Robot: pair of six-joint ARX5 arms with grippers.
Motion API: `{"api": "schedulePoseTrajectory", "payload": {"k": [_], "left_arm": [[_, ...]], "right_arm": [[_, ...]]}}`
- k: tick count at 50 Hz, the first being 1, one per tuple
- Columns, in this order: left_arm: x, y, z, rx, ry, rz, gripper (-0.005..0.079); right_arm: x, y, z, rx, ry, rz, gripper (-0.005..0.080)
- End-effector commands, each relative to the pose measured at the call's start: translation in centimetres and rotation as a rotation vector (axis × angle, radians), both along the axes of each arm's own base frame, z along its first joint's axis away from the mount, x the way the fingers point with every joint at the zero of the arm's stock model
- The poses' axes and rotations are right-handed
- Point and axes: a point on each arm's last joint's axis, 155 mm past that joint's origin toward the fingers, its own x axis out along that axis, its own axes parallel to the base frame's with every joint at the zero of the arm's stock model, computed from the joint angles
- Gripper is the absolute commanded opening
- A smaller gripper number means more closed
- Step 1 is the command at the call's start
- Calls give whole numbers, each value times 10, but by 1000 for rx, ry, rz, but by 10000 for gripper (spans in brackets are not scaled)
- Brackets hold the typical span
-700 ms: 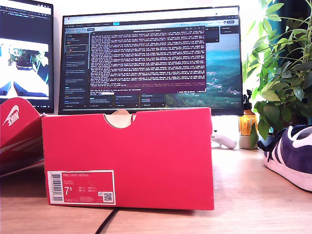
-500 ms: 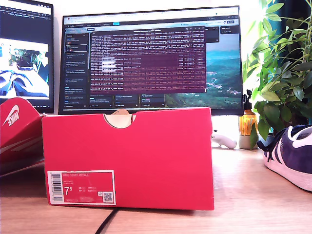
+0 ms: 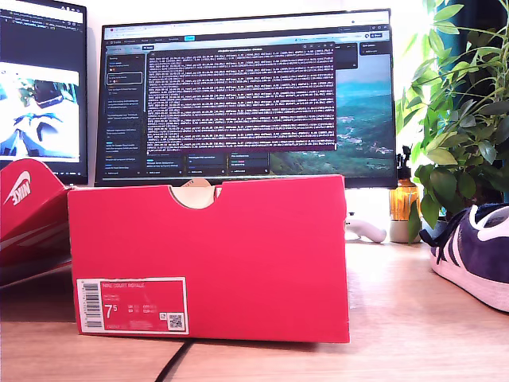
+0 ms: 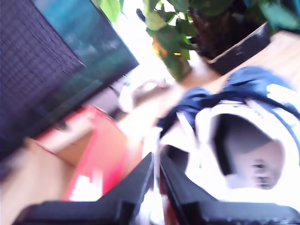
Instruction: Pack the blue shoes by picking the first shoe and placing it inside the red shoebox, left side, then picking and rotating the second shoe and placing it in the shoebox
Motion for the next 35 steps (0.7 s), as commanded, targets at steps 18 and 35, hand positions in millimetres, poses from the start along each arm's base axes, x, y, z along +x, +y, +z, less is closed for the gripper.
{"api": "schedulePoseTrajectory", "payload": {"k": [18,35], "left_arm": [[-42,-27,123,31,-154,-165,-19],[-51,-49,64,474,212,-450,-19]], "right_arm": [[-12,36,64,50,-135,196,-5],[-10,40,75,-22,104,226,-3]]}}
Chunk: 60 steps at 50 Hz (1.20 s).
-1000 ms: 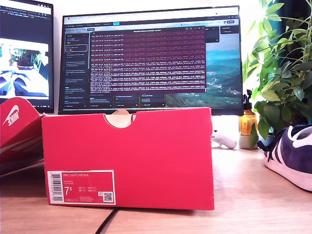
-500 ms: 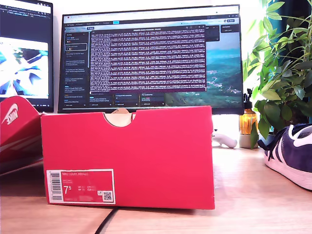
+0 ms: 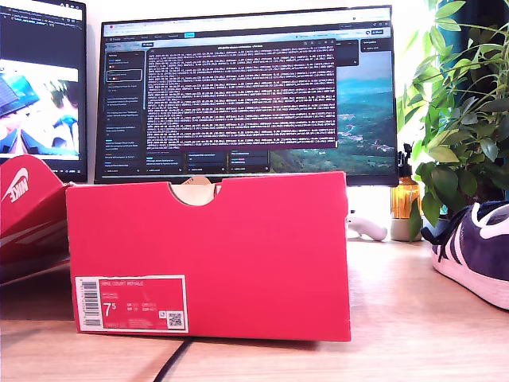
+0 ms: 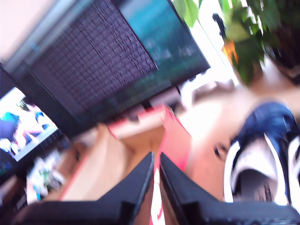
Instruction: Pack the blue shoes by picking the first shoe and placing it inside the red shoebox, left side, then picking and rotating the second shoe and placing it in the shoebox
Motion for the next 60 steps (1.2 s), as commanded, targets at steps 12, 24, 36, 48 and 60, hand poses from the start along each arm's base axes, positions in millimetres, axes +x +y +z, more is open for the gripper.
{"api": "schedulePoseTrajectory", "payload": {"k": [12,24,36,48,60], "left_arm": [[-8,-17,-75,366,213,-302,-19],[7,-32,-108,548,242,-362,-19],[31,-40,-129,655,230,-333,-19],[56,-48,-135,683,175,-292,-19],[71,-57,-137,671,139,-276,-19]], "right_arm": [[15,10,-7,-121,225,91,0],[37,12,-40,-141,460,120,42],[47,21,-69,-155,637,203,195],[63,22,-63,-168,644,212,233],[74,22,-65,-176,677,221,286]]}}
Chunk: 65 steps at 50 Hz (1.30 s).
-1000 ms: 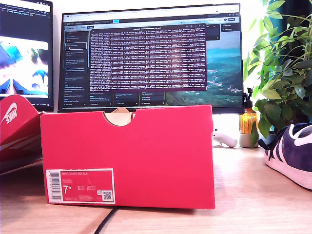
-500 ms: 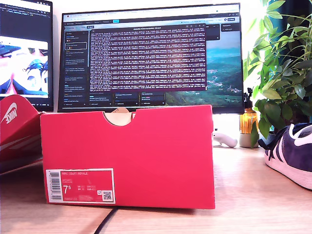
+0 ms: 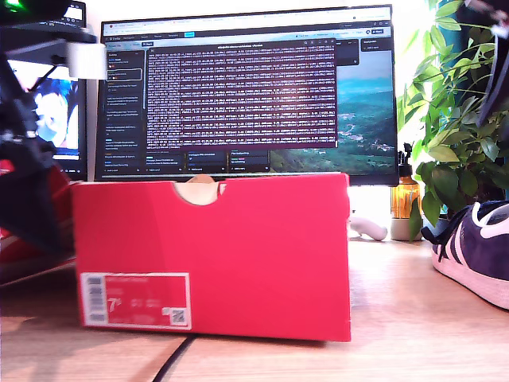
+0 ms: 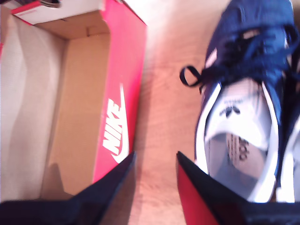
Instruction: Pack the blue shoes by picking the first shoe and placing it inside the red shoebox, left side, then picking and rotating the second shoe and placing it in the shoebox
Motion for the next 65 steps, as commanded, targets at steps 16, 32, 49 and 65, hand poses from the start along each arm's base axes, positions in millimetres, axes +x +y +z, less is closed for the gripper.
{"api": "schedulePoseTrajectory", "payload": {"k": [16,32,49,65], "left_arm": [[7,-5,-2,-17,-2,25,-19],[7,-5,-2,-17,-2,26,-19],[3,-2,-5,-17,23,50,-19],[2,-2,-5,-23,26,56,-19]], "right_arm": [[-4,14,-75,-45,247,94,292],[-18,11,-135,-218,418,174,291],[-22,6,-155,-255,478,195,286],[-8,12,-149,-247,423,184,-14]]}}
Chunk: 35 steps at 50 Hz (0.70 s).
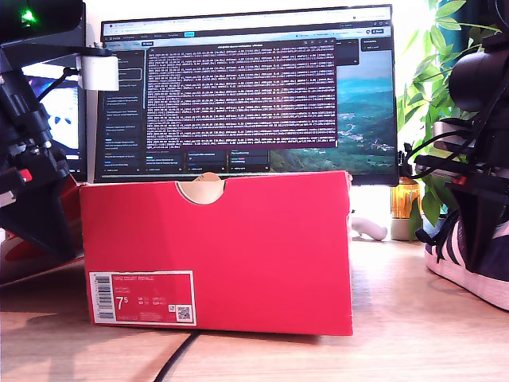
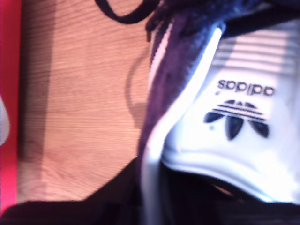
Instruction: Pack the blue shoes by picking the first shoe and placing it inside the red shoebox, left side, then picking and rotating the second shoe and placing it in the shoebox
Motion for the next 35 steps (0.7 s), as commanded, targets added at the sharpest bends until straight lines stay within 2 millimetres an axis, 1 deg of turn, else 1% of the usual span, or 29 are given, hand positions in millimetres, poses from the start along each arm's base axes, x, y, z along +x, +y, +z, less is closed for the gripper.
{"api": "schedulePoseTrajectory", "payload": {"k": [1,5,9,14,19,30,35], "left_arm": [[2,-3,0,-6,2,5,-19],[2,-3,0,-6,2,5,-19],[2,-3,0,-6,2,5,-19],[2,-3,0,-6,2,5,-19],[2,-3,0,-6,2,5,-19],[2,-3,0,-6,2,5,-19],[2,-3,0,-6,1,5,-19]], "right_arm": [[-7,3,-9,-3,32,-3,-14],[-1,9,4,5,7,0,-14],[7,21,27,22,-43,6,-14],[10,36,56,46,-93,22,-13],[11,53,82,79,-138,14,-13],[11,80,126,141,-205,12,-13],[12,96,148,187,-241,18,-13]]}}
